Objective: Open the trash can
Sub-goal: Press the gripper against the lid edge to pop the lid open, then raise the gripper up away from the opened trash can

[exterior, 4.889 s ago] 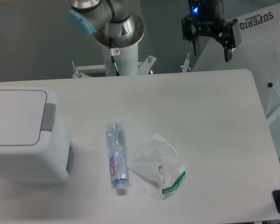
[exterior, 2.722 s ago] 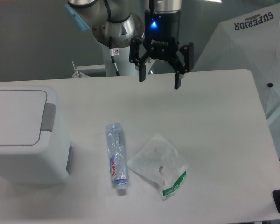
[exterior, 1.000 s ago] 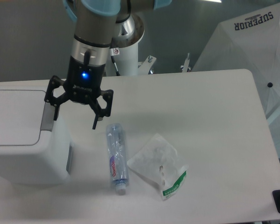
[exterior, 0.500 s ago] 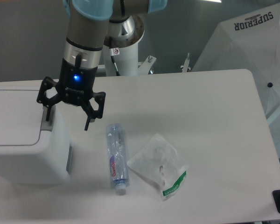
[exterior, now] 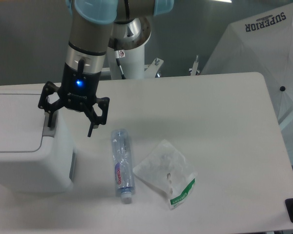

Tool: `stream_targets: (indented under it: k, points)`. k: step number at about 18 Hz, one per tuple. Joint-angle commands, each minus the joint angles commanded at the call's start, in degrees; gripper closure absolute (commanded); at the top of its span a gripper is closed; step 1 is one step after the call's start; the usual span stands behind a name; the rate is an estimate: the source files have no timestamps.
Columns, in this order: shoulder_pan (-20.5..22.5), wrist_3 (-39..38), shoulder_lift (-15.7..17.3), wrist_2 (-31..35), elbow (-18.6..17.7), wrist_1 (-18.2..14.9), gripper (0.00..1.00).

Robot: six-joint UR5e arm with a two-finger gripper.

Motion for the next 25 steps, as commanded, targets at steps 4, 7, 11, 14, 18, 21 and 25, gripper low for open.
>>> stream_targets:
  k: [4, 7, 11, 14, 18, 21, 25]
  points:
    - [0.00, 0.00, 0.00, 0.00, -0.53, 0.00, 0.00]
    - [-0.09, 0.00, 0.00, 0.00, -0.53, 0.00, 0.00]
    - [0.00, 0.00, 0.00, 0.00, -0.53, 0.00, 0.00]
    - [0.00, 0.00, 0.00, 0.00, -0.35, 0.00, 0.00]
    - [0.17, 0.09, 0.53, 0.00, 4.03, 0.00, 0.00]
    - [2.01, 0.35, 0.44, 0.00, 6.58, 0.00, 0.00]
    - [5.26, 0.88, 0.00, 4.20, 8.87, 0.00, 0.00]
